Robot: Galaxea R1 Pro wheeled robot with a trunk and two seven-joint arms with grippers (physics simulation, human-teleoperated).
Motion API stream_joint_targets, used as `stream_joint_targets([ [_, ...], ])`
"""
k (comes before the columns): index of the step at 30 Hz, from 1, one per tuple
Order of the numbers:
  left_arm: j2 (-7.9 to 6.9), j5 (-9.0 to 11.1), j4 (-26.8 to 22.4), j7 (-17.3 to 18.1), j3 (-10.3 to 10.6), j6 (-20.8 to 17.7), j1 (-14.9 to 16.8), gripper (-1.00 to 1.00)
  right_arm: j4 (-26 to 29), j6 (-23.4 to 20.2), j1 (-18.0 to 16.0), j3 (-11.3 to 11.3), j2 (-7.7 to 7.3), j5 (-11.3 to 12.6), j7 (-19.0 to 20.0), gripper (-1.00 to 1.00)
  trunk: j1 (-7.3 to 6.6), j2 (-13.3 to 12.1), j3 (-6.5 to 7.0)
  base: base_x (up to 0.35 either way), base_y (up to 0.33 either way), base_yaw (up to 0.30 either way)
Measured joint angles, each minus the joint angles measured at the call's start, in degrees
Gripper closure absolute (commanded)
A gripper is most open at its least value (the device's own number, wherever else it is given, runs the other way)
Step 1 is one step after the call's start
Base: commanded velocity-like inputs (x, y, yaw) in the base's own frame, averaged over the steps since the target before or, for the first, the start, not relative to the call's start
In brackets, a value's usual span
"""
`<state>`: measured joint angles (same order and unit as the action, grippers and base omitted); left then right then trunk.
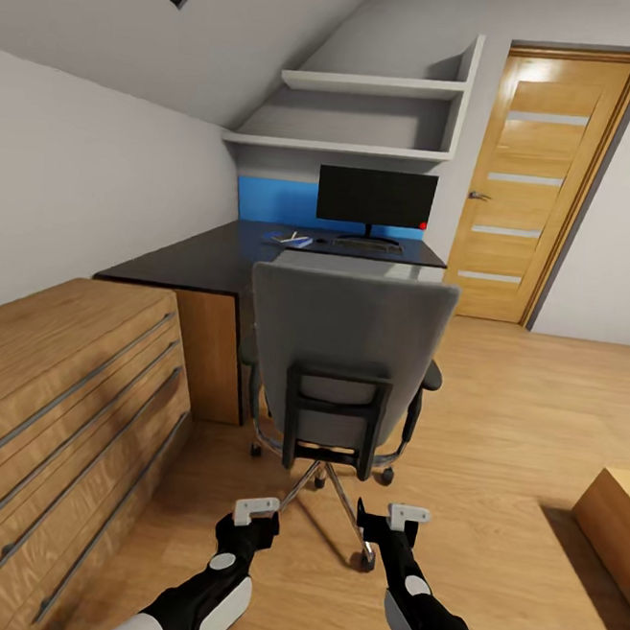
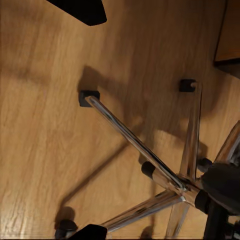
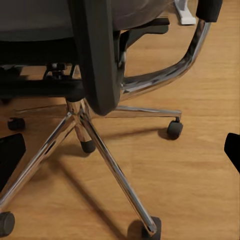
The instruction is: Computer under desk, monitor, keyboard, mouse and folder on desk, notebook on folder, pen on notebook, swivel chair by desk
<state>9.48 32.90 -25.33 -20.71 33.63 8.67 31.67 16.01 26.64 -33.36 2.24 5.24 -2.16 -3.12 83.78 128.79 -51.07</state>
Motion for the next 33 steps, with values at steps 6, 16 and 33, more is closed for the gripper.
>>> stream_joint_targets([
  [6,0.52,-0.02,-0.45,-0.2,1.62,0.45,-0.02,-1.0,-0.11,0.28,0.0,0.0,0.01,-0.11,0.02,-1.0,-1.32,-2.41,1.08,0.0,0.0,0.0],
  [16,0.52,0.01,-5.19,-0.27,1.84,-2.32,-0.02,-1.0,-0.1,0.34,0.0,0.01,-0.02,-0.14,0.05,-1.0,-1.76,-3.22,1.44,0.0,0.0,0.0],
  [33,0.52,0.25,-6.16,-0.5,1.91,-2.92,-0.02,-1.0,-0.06,1.93,0.0,0.09,-0.07,-0.15,0.07,-1.0,1.31,2.38,-1.07,0.0,0.0,0.0],
])
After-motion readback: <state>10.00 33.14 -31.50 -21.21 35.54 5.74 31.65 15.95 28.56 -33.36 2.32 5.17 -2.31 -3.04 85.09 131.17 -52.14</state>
